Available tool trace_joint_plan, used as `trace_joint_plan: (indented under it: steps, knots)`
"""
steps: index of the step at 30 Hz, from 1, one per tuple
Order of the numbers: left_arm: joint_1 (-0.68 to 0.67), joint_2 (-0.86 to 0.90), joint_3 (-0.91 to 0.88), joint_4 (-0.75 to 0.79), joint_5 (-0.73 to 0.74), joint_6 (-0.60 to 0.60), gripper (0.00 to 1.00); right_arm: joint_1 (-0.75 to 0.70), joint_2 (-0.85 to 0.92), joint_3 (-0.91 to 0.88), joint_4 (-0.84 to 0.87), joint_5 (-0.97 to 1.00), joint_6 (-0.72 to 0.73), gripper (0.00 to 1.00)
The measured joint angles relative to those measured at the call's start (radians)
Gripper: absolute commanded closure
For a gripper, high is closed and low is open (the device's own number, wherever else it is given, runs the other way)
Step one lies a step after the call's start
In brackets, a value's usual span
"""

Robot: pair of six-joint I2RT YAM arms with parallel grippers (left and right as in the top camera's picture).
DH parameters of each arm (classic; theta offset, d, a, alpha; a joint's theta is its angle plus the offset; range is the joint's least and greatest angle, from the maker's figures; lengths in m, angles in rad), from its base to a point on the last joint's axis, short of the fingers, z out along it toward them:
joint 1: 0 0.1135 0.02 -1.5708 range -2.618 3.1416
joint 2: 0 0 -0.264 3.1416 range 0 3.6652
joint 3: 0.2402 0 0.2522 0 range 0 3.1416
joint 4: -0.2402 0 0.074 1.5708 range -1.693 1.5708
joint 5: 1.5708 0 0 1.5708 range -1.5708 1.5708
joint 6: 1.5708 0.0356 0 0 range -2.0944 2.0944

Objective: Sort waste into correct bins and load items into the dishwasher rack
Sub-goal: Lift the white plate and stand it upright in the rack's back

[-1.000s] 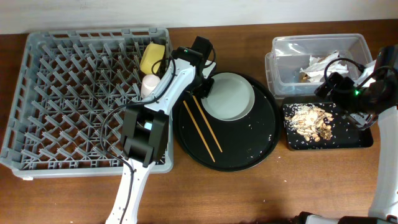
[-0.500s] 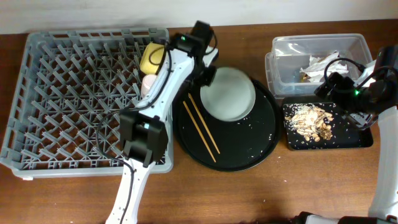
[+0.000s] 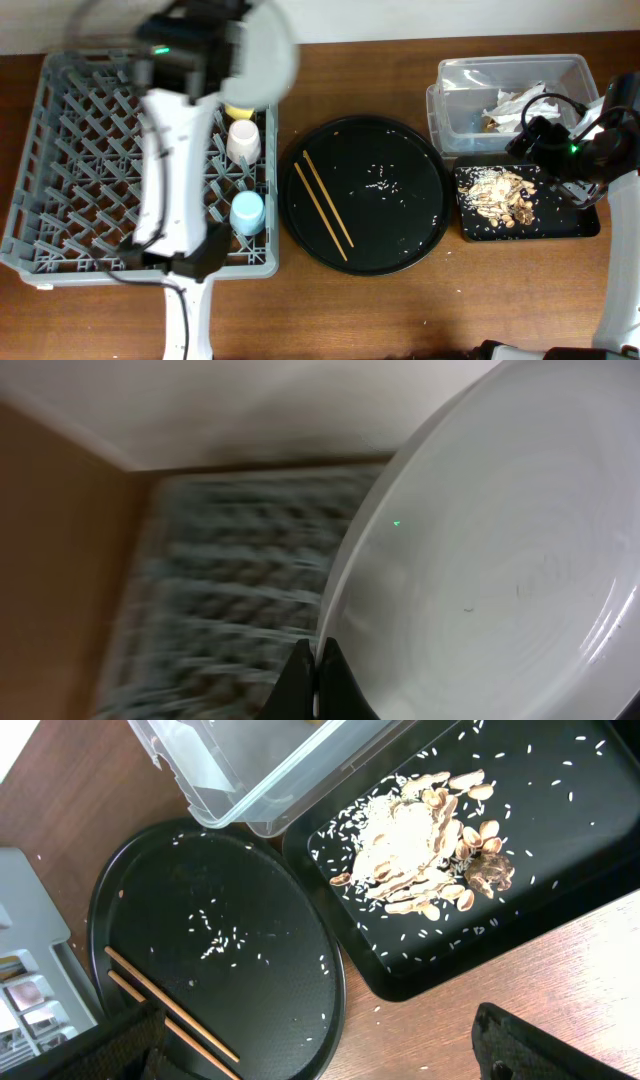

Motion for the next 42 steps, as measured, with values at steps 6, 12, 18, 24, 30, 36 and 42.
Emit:
trace_joint_plan:
  steps: [6,12,18,24,30,36,42]
  knots:
    - [0.145,0.037,-0.012,0.08,-0.236,-0.024,1.0,0.0,0.0,0.0,0.0,0.0,0.0,0.02]
    - [0.147,0.235,-0.06,0.153,-0.332,-0.025,1.0,0.0,0.0,-0.001,0.0,0.0,0.0,0.02]
    - [0.145,0.331,-0.061,0.166,-0.35,-0.025,1.0,0.0,0.0,-0.001,0.0,0.0,0.0,0.02]
    - [0.112,0.388,-0.061,0.175,-0.348,-0.028,0.83,0.0,0.0,-0.001,0.0,0.0,0.001,0.02]
    - [0.109,0.417,-0.061,0.181,-0.277,-0.037,0.37,0.0,0.0,-0.001,0.0,0.0,0.0,0.02]
    - [0.109,0.412,-0.017,0.168,-0.063,-0.035,0.22,0.0,0.0,-0.001,0.0,0.0,0.0,0.01]
    - [0.108,0.156,0.023,0.033,0.352,-0.032,0.37,0.0,0.0,-0.001,0.0,0.0,0.0,0.01]
